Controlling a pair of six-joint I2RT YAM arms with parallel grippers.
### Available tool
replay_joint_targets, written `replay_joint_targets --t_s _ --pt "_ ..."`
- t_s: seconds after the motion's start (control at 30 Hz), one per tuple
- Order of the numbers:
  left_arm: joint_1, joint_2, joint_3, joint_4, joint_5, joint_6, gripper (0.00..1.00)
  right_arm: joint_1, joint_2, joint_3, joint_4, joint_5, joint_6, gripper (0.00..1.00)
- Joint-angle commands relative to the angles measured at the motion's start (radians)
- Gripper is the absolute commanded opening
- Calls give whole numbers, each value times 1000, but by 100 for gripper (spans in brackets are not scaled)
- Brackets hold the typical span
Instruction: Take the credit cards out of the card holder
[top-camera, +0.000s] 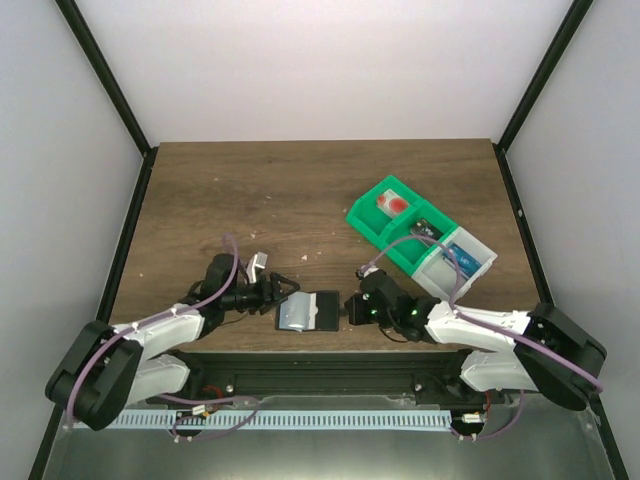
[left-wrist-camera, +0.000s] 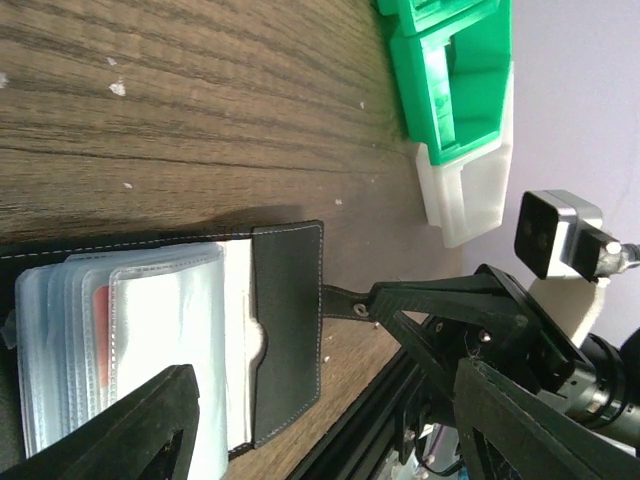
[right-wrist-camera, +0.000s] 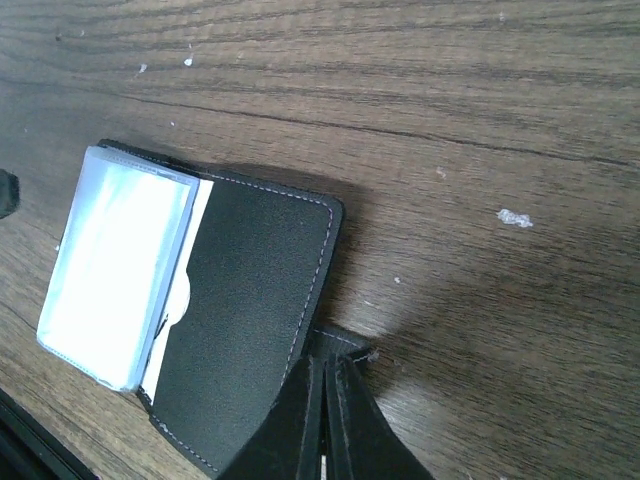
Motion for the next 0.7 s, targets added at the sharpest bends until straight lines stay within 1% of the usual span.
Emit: replay_joint_targets --t_s 0.0,0.2,0.43,0.67 --pt "-6 54 -15 68 9 3 72 -8 -12 -2 18 10 0 0" --pt "-8 88 -11 66 -2 22 72 -8 -11 0 19 10 -1 1" --pt "-9 97 2 17 -23 50 73 -8 -8 0 21 7 -1 0" --pt "-9 115 -12 41 -18 43 73 -8 -4 0 27 3 -1 0"
